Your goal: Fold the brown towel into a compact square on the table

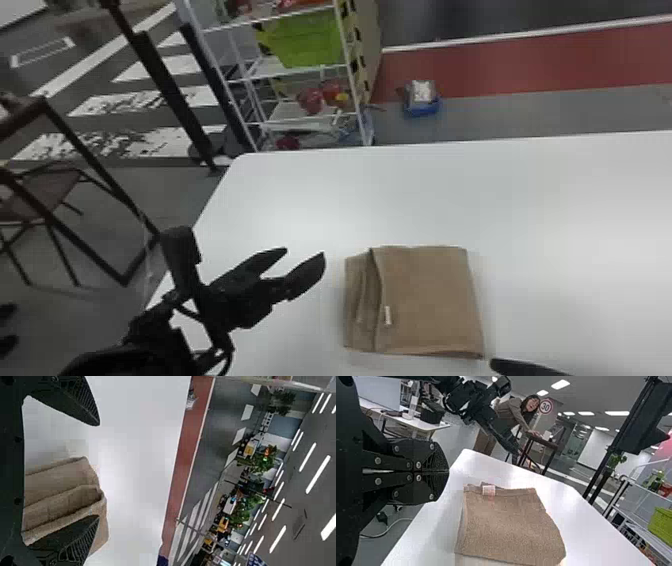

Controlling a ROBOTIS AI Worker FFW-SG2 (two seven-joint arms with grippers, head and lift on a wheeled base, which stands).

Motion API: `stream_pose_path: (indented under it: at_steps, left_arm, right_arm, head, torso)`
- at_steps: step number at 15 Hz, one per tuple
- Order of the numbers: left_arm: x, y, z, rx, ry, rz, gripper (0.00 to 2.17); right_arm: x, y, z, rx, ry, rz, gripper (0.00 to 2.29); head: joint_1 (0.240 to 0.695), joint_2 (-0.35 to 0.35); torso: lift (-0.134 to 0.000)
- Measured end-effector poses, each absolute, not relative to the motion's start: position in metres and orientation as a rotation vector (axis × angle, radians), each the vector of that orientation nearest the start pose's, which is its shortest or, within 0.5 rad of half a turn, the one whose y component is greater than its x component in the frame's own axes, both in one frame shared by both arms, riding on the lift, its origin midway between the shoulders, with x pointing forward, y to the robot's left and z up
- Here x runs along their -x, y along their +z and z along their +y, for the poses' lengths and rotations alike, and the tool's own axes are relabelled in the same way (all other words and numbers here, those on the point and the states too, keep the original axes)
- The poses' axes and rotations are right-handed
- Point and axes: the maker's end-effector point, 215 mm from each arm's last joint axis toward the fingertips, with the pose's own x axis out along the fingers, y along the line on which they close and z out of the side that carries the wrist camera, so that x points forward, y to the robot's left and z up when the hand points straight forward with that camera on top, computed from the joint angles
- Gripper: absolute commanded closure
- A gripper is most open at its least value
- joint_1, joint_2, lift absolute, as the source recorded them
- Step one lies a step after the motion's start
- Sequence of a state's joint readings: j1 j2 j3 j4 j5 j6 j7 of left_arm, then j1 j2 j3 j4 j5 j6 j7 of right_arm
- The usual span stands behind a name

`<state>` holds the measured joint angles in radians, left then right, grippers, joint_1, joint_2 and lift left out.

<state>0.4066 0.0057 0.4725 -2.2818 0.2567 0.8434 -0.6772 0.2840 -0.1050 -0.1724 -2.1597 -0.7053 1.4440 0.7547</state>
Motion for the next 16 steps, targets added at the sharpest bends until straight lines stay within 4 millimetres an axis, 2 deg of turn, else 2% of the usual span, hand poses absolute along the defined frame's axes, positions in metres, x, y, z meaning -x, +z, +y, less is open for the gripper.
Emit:
stream_pose_path:
  at_steps: [2,6,13,16]
  left_arm:
    - [-0.407,-0.356,0.301,0.300,-0.320,0.402,0.02]
    - [-0.407,-0.358,0.304,0.305,-0.317,0.404,0.02]
    - [-0.412,-0.358,0.306,0.306,-0.314,0.408,0.03]
    - [-0.412,-0.358,0.306,0.307,-0.313,0.409,0.03]
  right_arm:
    - [-0.306,-0.374,-0.050,-0.803,1.015,0.867,1.48]
    - [-0.323,-0.383,-0.050,-0.745,0.958,0.815,1.48]
    - [-0.313,-0.407,-0.053,-0.702,0.904,0.875,1.48]
    - [-0.321,-0.414,-0.057,-0.671,0.873,0.877,1.48]
  head:
    - [0.695,0.350]
    - [0.695,0.350]
    - [0.695,0.350]
    - [0.695,0.350]
  torso:
    - [-0.123]
    - [-0.123]
    - [-0.123]
    - [-0.123]
